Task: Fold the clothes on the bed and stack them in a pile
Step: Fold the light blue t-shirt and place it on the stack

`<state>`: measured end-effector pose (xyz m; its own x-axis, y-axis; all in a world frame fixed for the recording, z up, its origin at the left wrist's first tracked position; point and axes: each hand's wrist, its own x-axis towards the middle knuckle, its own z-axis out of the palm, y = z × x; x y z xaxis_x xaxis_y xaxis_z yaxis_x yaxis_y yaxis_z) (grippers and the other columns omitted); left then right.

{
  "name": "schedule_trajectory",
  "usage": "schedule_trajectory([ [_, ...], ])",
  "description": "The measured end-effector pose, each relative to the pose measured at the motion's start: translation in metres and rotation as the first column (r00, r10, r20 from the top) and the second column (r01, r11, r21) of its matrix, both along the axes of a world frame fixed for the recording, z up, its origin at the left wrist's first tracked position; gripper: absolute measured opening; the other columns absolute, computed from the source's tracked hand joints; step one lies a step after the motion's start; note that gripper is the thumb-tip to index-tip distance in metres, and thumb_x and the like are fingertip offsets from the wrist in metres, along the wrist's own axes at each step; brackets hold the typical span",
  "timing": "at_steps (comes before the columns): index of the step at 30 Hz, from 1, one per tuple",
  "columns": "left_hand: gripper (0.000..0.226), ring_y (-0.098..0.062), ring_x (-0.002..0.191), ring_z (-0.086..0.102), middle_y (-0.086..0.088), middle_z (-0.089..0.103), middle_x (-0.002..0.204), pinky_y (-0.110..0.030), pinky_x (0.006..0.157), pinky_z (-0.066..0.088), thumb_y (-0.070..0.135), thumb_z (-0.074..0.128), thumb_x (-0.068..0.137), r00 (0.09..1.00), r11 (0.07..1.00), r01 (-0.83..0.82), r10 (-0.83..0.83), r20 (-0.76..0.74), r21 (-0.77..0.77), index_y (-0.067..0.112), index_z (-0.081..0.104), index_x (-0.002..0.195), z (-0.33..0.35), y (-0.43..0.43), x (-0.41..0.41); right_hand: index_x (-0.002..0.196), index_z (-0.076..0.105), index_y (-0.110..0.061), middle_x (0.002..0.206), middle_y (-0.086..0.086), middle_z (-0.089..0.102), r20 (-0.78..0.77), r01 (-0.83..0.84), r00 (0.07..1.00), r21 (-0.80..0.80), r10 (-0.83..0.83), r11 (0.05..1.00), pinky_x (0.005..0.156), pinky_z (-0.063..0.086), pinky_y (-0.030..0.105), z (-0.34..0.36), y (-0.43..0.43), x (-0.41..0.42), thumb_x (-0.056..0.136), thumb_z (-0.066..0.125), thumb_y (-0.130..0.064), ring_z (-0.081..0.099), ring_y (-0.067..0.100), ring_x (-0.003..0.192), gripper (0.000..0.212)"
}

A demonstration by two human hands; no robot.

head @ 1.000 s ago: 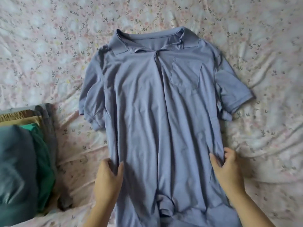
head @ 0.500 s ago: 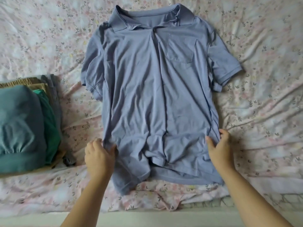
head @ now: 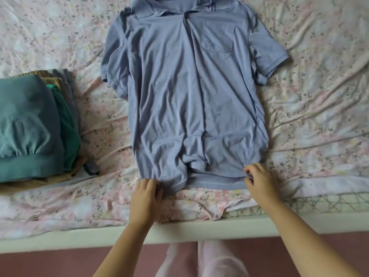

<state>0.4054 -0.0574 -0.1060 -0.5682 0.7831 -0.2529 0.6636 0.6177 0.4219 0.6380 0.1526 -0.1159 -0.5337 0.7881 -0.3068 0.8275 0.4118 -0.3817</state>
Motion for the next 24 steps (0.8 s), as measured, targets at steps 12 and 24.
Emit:
schedule_trajectory([
  [12, 0.007, -0.03, 0.085, 0.047, -0.01, 0.05, 0.092, -0.033, 0.064, 0.036, 0.006, 0.055, 0.087, 0.821, 0.826, -0.563, 0.557, 0.124, 0.022, 0.003, 0.053, 0.093, 0.03, -0.042, -0.012, 0.095, 0.061, 0.002, 0.091, 0.025, 0.056, 0.01, 0.018, 1.0, 0.254, -0.022, 0.967, 0.071, 0.05, 0.049, 0.019, -0.05, -0.026, 0.057, 0.077, 0.005, 0.057, 0.045, 0.083, 0.041],
  [24, 0.013, -0.031, 0.088, 0.053, -0.014, 0.056, 0.101, -0.025, 0.069, 0.032, 0.002, 0.059, 0.085, 0.946, 0.939, -0.322, 0.312, 0.092, 0.119, 0.0, 0.061, 0.097, -0.001, -0.045, -0.018, 0.085, 0.066, -0.012, 0.079, 0.01, 0.056, -0.081, -0.33, 0.932, 0.214, 0.354, 0.919, 0.065, 0.05, 0.041, -0.003, -0.096, -0.138, 0.049, 0.084, -0.016, 0.06, 0.033, 0.073, 0.041],
])
